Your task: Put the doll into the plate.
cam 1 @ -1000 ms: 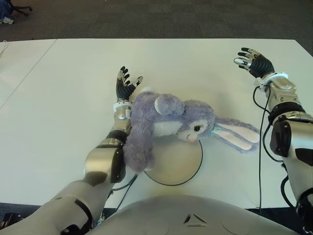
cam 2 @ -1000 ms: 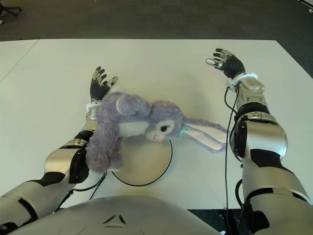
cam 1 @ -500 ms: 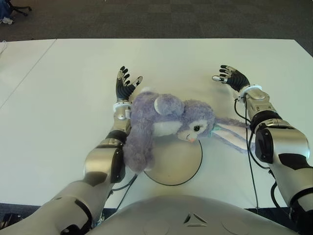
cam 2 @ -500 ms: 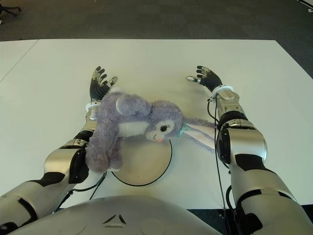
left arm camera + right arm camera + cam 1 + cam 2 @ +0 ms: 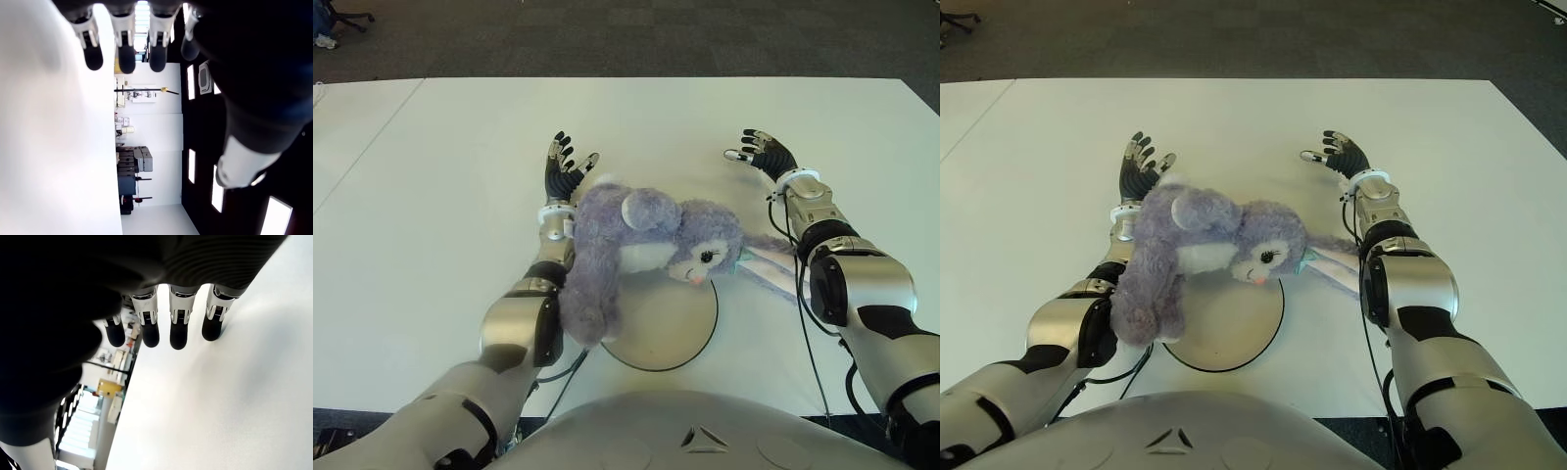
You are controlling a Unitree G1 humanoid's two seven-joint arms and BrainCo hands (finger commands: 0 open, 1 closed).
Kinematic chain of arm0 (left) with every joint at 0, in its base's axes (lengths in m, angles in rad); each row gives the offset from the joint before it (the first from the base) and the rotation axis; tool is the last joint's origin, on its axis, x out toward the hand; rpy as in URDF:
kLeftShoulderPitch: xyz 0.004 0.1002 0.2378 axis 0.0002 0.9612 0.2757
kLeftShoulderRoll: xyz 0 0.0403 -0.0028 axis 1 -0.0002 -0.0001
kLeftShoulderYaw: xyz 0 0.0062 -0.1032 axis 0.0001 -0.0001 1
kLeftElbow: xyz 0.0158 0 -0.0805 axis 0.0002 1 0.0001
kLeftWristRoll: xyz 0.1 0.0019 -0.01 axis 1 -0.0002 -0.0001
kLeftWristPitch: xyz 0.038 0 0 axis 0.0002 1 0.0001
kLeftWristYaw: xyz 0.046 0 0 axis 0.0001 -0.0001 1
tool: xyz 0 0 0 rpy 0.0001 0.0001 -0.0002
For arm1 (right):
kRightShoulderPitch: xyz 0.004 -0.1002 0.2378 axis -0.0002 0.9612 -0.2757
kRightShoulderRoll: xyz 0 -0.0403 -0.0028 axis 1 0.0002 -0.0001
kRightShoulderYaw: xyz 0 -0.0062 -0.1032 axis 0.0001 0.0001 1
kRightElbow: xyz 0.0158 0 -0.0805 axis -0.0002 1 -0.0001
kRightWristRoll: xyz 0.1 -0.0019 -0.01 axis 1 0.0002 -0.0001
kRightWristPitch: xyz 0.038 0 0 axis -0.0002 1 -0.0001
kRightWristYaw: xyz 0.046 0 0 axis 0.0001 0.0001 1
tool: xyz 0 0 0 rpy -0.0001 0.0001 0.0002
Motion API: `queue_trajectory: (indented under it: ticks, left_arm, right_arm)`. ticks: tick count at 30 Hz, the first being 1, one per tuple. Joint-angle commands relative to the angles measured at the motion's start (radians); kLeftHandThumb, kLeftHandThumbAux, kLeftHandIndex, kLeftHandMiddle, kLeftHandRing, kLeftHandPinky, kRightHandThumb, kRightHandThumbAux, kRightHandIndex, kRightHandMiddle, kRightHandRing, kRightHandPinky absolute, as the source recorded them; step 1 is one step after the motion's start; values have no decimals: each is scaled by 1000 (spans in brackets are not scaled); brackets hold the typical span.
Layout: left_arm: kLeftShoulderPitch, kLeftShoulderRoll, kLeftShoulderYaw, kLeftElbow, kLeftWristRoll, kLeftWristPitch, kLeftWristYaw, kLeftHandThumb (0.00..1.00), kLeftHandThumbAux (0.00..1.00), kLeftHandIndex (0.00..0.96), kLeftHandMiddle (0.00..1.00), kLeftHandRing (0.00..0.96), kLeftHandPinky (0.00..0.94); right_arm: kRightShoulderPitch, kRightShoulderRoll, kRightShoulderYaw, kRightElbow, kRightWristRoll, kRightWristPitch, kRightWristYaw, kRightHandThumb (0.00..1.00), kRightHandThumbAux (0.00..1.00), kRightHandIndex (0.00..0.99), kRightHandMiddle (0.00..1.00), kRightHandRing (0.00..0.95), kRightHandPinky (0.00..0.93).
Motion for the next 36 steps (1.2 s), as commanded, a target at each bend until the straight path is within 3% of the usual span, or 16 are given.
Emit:
queue_trajectory:
  ticks: [1,11,19,28,36]
  left_arm:
    - [177,-7,29,106,-29,81,-25,79,758,78,121,116,132]
    - [181,3,21,105,-29,81,-24,62,774,70,113,109,123]
    - [184,11,28,105,-36,79,-31,37,777,72,106,102,116]
    - [181,21,31,104,-39,86,-42,35,781,70,104,103,113]
    - [183,28,39,105,-50,81,-57,32,781,82,111,105,122]
  right_arm:
    - [37,58,-20,10,5,-25,-18,0,753,122,136,116,128]
    - [26,66,-13,8,-24,-61,-135,0,791,195,201,162,155]
    - [25,89,-25,2,-10,-86,-182,0,755,220,226,181,151]
    - [58,152,-41,-30,15,-211,-260,0,720,237,248,199,136]
    - [109,172,-9,-53,-34,-338,-362,0,681,254,267,211,132]
